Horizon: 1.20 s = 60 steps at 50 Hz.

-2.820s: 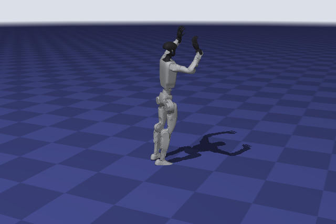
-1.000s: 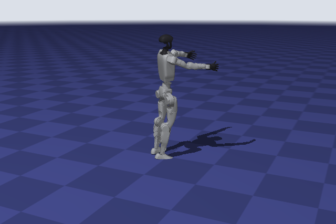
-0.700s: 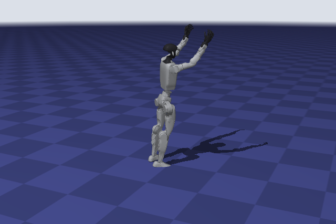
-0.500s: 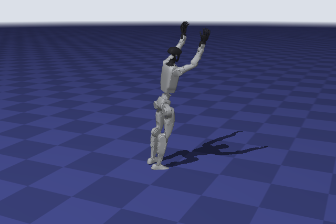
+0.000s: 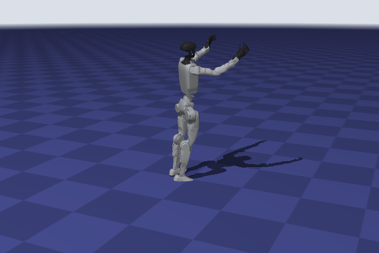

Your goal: Upper body actions

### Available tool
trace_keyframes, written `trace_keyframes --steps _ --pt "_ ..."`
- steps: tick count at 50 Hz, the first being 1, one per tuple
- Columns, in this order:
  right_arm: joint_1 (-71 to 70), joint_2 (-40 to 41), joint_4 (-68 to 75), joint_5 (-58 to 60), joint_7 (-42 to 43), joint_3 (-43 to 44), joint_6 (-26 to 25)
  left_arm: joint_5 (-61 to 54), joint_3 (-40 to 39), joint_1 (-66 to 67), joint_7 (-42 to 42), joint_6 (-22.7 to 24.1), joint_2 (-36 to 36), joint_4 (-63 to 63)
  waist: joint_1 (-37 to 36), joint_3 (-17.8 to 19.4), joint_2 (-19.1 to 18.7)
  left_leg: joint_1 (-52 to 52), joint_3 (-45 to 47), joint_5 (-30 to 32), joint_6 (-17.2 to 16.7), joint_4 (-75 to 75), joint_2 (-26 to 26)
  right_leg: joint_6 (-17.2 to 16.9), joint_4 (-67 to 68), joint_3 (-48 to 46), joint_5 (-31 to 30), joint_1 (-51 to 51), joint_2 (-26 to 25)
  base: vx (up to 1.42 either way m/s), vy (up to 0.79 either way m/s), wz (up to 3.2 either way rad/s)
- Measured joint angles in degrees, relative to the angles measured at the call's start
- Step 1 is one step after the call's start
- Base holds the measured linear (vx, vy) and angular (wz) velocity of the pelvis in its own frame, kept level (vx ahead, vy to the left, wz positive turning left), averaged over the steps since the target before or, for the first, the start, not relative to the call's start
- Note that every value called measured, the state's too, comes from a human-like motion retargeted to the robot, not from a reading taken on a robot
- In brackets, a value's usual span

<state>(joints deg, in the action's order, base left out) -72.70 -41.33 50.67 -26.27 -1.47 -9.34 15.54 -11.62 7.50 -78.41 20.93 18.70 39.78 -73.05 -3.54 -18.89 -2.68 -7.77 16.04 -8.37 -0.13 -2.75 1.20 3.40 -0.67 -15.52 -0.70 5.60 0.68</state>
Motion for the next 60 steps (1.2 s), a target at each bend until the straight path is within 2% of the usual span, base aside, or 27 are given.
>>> trace_keyframes --steps 4,9,15,18,21,25,32,35,36,38,40,42,45,50,53,55,60 --pt "15.6 9.1 1.3 13.6 -7.8 8.3 -1.3 5.5 -4.2 15.0 -1.4 -2.3 -2.5 -0.1 2.2 2.8 0.3 2.8 -0.3 0.3 0.3 0.1 0.4 0.1 -0.1 -0.4 -0.1 -3.0 0.1 -0.02 -0.09 0.02" --pt "32.6 19.8 6.2 28.3 -11.8 15.3 -2.1 5.8 -10.3 34.3 -5.7 -5.9 -9.7 1.0 3.1 5.9 0.0 4.7 -0.1 0.5 0.5 0.3 0.5 0.2 0.0 -0.2 -0.5 -4.4 0.1 -0.06 0.00 -0.07" --pt "50.2 27.4 16.5 43.2 -9.6 18.6 -2.6 5.6 -14.2 52.2 -12.0 -9.6 -18.8 -4.3 2.8 8.8 -0.1 5.0 0.3 0.5 0.4 0.6 0.4 0.2 0.0 0.3 -0.9 -4.2 0.0 -0.05 0.02 -0.06" --pt "58.2 28.9 21.8 52.1 -6.2 17.7 -4.2 8.3 -13.2 59.8 -14.9 -13.4 -21.8 -7.6 3.0 10.6 0.1 5.3 0.1 0.6 0.4 0.6 0.5 0.1 0.0 0.0 -0.9 -4.6 0.3 0.00 0.00 0.00" --pt "64.6 30.6 27.0 60.2 -2.9 17.4 -7.5 11.2 -13.1 67.0 -18.9 -16.0 -25.0 -9.8 3.3 11.9 0.2 5.5 0.2 0.6 0.4 0.7 0.6 0.1 -0.1 0.1 -1.0 -4.6 0.4 0.02 0.01 0.01" --pt "71.4 32.2 33.7 66.0 0.1 16.1 -12.7 10.7 -14.2 74.2 -18.7 -17.7 -30.8 -14.2 3.8 12.3 0.1 5.2 0.8 0.4 0.3 0.9 0.6 0.0 -0.1 0.8 -1.0 -3.9 0.5 0.02 0.03 -0.07" --pt "78.9 33.6 39.1 66.2 1.1 16.3 -20.3 14.2 -10.5 81.1 -21.3 -22.6 -38.5 -24.3 4.8 12.9 -0.1 5.5 1.3 0.2 0.2 1.1 0.7 0.0 0.0 1.3 -1.0 -3.8 0.5 0.06 0.04 -0.08" --pt "80.2 34.0 38.1 61.3 -0.1 18.0 -20.0 18.0 -8.9 83.5 -21.4 -22.9 -40.9 -23.8 5.0 13.8 0.1 5.6 1.8 0.2 -0.1 0.8 0.3 -0.1 0.0 1.9 -1.0 -4.0 0.6 0.00 0.01 0.05" --pt "80.4 34.1 37.5 59.8 -0.9 18.5 -19.7 18.0 -8.8 84.1 -20.9 -22.9 -41.5 -23.1 6.4 14.0 0.7 5.0 0.6 0.1 -1.3 -0.3 -0.2 -0.1 0.0 0.7 -0.9 -4.2 1.5 -0.01 0.01 0.75" --pt "80.7 34.3 36.2 57.8 -2.8 19.0 -19.4 16.8 -10.2 85.0 -18.7 -23.3 -42.4 -21.8 7.9 14.2 1.2 4.4 -1.0 -0.1 -2.4 -1.4 -0.7 -0.5 -0.1 -0.8 -0.9 -4.4 2.5 -0.01 0.01 0.71" --pt "80.8 34.2 35.3 58.0 -4.4 18.7 -19.2 14.1 -12.2 85.4 -17.1 -22.5 -42.7 -21.2 7.9 14.3 1.0 4.3 -1.3 0.4 -2.1 -1.2 -0.9 -1.2 0.0 -1.0 -1.2 -4.4 3.0 0.00 0.00 0.12" --pt "80.5 33.7 34.9 60.8 -5.6 17.7 -19.4 11.9 -13.3 85.3 -17.8 -21.6 -42.2 -21.3 6.9 14.5 0.5 4.7 -0.8 0.7 -1.2 -0.3 -0.7 -1.9 0.3 -0.4 -1.5 -4.1 2.9 0.00 -0.04 -0.22" --pt "79.9 33.0 34.6 66.1 -6.0 16.2 -19.8 10.7 -13.3 84.9 -20.6 -22.5 -41.0 -21.5 5.7 14.3 0.3 5.0 -0.4 0.7 -0.8 0.2 -0.6 -2.3 0.5 0.1 -1.4 -4.0 2.9 0.00 -0.01 -0.07" --pt "79.9 33.2 34.4 69.7 -4.5 15.4 -19.7 12.8 -12.4 84.4 -20.4 -22.4 -40.1 -21.6 4.7 14.2 1.1 5.1 0.2 0.7 -0.6 0.4 0.2 -0.4 0.0 0.3 -1.2 -4.2 1.6 0.00 0.01 0.03" --pt "79.6 33.7 34.9 66.9 -2.7 16.2 -20.1 16.1 -10.6 83.2 -20.0 -21.6 -39.7 -22.5 6.8 14.3 0.9 4.9 -1.9 1.0 -0.4 0.3 0.8 0.0 -0.1 -2.0 -1.3 -4.4 1.6 -0.06 0.00 0.49" --pt "78.5 34.1 35.7 64.2 -0.9 16.7 -20.5 18.9 -9.5 81.1 -20.2 -21.1 -39.1 -23.8 5.2 14.2 0.9 4.8 -0.4 0.8 -0.5 0.2 0.4 -0.4 -0.1 -0.4 -1.0 -4.5 1.6 -0.12 -0.04 -0.33" --pt "72.5 33.0 36.1 56.9 -0.3 20.4 -20.0 18.3 -7.4 73.9 -20.3 -21.4 -35.6 -24.0 5.3 11.9 1.2 3.8 -1.3 1.2 -0.5 0.2 0.6 -0.4 -0.3 -1.3 -1.0 -4.1 1.9 -0.07 -0.07 0.10"
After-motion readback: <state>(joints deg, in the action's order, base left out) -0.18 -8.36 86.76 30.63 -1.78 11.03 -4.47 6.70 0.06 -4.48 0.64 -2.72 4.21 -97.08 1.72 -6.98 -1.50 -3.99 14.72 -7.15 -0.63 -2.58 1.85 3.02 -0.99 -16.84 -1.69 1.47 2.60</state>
